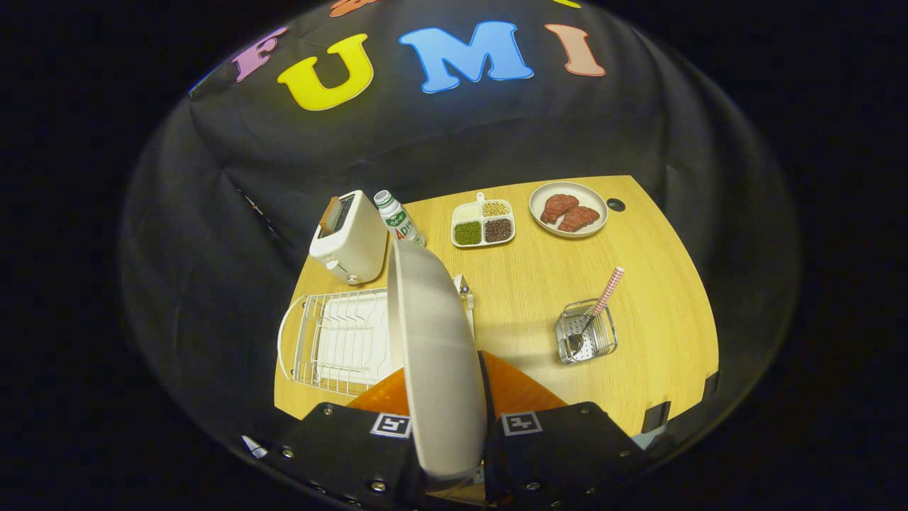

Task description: Take the plate from the dish rack, then take the spoon from the basket and place it into the plate.

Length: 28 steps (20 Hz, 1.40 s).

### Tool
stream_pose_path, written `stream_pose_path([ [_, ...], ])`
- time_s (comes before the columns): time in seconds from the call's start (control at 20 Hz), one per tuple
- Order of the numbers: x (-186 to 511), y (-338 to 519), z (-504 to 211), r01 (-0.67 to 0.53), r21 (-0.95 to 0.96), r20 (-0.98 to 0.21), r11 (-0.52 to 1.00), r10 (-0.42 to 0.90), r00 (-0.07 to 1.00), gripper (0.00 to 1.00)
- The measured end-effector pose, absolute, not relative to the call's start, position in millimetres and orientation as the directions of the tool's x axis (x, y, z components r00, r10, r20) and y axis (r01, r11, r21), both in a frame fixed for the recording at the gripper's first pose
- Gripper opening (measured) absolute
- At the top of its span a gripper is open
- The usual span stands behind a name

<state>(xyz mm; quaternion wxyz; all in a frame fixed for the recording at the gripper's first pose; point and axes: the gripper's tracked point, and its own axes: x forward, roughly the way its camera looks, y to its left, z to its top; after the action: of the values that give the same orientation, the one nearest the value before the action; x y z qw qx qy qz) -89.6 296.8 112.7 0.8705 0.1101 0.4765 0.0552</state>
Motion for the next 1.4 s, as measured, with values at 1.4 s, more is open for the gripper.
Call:
stream_pose_path([
  [1.4, -179, 210, -97, 0.046, 0.51, -0.754, 0.859, 0.421, 0.504, 0.31],
])
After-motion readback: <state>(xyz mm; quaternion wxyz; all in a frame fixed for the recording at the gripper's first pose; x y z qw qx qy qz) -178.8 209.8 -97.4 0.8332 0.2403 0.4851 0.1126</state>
